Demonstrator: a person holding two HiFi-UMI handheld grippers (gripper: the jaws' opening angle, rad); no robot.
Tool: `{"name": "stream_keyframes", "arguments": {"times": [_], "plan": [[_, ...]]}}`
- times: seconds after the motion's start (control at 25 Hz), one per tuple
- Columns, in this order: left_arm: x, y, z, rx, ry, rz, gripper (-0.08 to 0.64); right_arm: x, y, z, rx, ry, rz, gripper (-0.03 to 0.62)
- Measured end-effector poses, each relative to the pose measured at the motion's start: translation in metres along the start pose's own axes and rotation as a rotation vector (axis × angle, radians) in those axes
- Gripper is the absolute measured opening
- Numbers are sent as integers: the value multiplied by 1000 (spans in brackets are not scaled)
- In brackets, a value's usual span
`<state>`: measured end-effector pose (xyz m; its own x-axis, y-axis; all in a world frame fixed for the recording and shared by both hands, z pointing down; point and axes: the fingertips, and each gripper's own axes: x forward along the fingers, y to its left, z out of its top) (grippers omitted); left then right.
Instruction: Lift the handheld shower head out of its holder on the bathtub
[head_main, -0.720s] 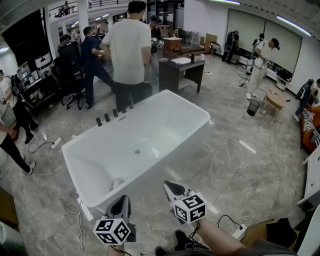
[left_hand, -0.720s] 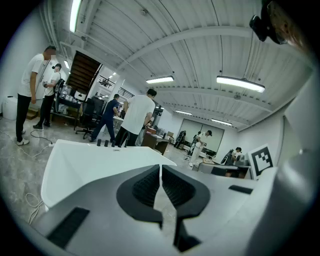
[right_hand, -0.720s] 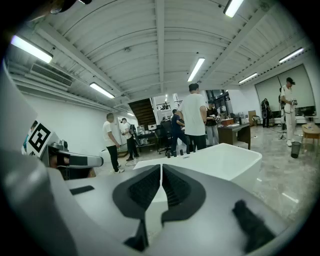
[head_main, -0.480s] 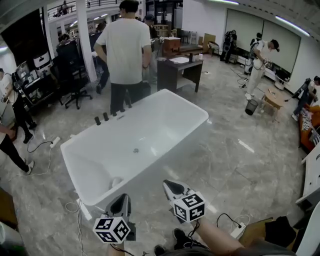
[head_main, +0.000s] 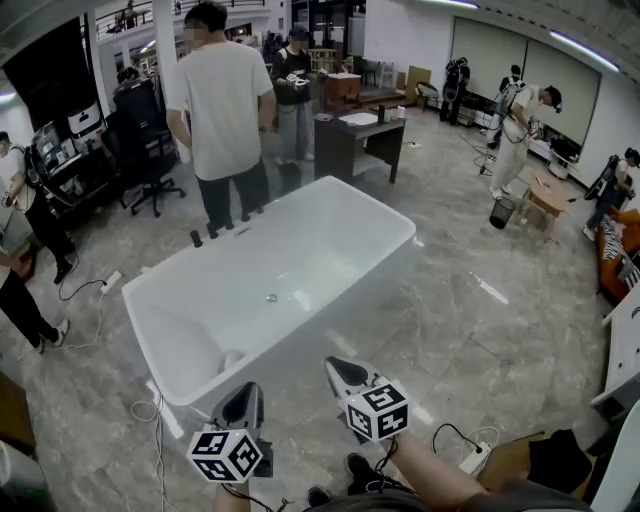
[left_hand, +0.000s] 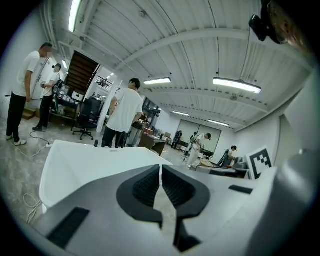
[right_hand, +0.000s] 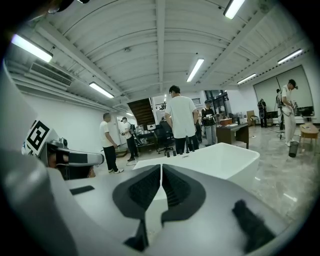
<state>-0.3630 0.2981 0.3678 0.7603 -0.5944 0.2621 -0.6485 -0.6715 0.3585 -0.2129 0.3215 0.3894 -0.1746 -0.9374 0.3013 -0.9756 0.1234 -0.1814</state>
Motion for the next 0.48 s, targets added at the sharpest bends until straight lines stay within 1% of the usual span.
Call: {"name": "stream_keyframes", "arguments": {"times": [0.16,0.32,0.48], "plan": [[-2,-7,-2,-1,0,-3,26,-6,-2,2,5,-7,1,31],[-8,-3,-2,-8,-7,-20,26,-4,6,4,44,-35,22,31],[-22,3,-9,-28,-12,-29,26,-6,16,-5,65,-33,7,32]]}}
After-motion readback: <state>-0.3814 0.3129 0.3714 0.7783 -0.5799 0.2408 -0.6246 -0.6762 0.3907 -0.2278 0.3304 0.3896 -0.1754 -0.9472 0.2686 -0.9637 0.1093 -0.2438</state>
